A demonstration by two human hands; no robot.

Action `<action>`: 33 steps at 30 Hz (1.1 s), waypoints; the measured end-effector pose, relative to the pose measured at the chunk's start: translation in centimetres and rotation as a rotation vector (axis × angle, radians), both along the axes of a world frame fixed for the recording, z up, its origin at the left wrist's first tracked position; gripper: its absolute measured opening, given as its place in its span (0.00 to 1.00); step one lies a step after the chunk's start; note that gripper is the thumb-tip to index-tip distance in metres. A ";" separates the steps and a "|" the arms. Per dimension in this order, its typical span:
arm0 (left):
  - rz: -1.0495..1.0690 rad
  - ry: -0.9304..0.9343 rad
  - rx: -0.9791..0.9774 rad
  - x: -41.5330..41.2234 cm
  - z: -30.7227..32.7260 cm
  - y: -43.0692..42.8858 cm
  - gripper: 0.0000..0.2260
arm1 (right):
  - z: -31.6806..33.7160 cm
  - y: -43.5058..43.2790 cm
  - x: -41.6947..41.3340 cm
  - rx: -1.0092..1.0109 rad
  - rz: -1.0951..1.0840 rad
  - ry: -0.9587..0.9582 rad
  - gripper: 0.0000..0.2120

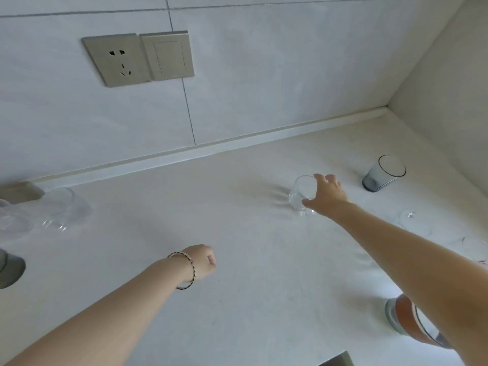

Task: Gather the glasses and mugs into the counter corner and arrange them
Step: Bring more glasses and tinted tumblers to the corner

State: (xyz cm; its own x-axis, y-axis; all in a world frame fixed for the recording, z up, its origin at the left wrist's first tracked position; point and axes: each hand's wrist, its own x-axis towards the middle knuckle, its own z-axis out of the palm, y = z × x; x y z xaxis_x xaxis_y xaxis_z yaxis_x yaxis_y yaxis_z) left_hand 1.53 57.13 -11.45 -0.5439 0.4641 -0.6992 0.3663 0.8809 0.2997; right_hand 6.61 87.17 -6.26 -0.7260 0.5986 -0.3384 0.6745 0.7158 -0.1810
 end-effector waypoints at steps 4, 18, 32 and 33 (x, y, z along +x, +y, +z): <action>0.051 -0.014 -0.033 -0.5 -0.9 0.6 0.05 | -1.4 1.4 -2.1 -0.044 0.017 -0.064 0.45; 0.196 -0.015 -0.074 -1.5 -0.7 -6.8 0.09 | -3.3 -2.2 -2.0 -0.005 -0.018 -0.023 0.35; 0.400 -0.012 -0.062 -1.3 0.9 -30.2 0.06 | -0.4 -33.2 -7.5 -0.176 0.619 -0.042 0.39; 0.408 -0.002 -0.058 -1.5 1.0 -31.9 0.04 | -0.4 -35.3 -8.3 -0.179 0.637 -0.033 0.39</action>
